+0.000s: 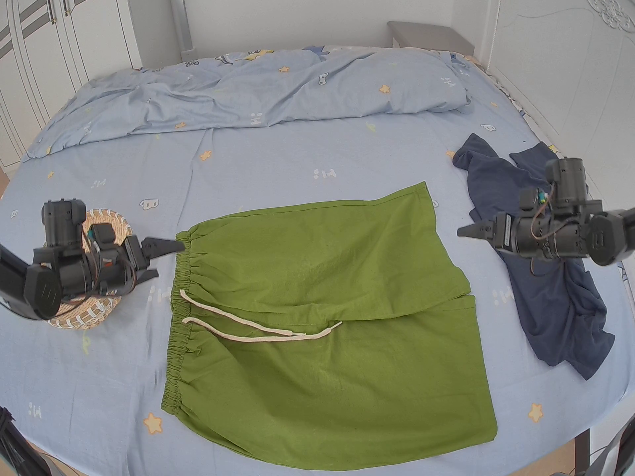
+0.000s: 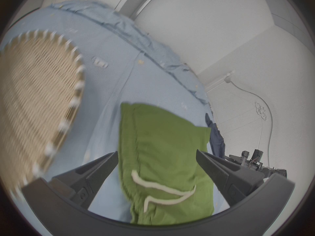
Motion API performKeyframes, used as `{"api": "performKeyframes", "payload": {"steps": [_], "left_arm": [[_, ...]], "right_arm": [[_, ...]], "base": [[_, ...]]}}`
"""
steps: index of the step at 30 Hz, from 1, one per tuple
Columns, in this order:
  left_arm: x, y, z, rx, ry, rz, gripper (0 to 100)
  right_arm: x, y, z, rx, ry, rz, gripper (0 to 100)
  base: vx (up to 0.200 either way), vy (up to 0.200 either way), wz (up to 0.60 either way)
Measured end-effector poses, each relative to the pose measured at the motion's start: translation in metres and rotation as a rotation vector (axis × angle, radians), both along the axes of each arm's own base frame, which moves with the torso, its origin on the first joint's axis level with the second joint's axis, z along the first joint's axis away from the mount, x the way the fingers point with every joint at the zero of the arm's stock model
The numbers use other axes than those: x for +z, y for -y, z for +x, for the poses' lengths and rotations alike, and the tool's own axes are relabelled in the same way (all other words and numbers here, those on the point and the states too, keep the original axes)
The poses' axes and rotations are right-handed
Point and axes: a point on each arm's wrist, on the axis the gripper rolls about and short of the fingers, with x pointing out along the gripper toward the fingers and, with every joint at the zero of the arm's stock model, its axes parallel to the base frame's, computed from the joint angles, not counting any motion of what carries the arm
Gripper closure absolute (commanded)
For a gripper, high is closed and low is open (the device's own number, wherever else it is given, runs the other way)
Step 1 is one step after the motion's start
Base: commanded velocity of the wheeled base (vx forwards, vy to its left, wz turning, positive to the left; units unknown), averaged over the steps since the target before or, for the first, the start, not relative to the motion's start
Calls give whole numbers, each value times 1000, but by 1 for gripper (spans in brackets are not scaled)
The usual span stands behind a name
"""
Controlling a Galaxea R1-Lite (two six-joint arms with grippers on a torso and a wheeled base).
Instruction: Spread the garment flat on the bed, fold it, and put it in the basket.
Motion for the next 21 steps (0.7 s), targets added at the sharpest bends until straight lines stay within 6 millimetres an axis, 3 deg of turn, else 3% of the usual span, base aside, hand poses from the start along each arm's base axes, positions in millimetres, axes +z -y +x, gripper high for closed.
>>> {"api": "performKeyframes", "payload": {"steps": [14,21], "left_arm": [[-67,2,-125,-4,-315,-76,0],[-83,3,-144,-88,-321,12,0]], "right_arm": [[-35,16,-148,36,-143,61,0],[-37,15,-177,68,-131,103,0]], "base": [[0,0,0],[0,0,0]]}}
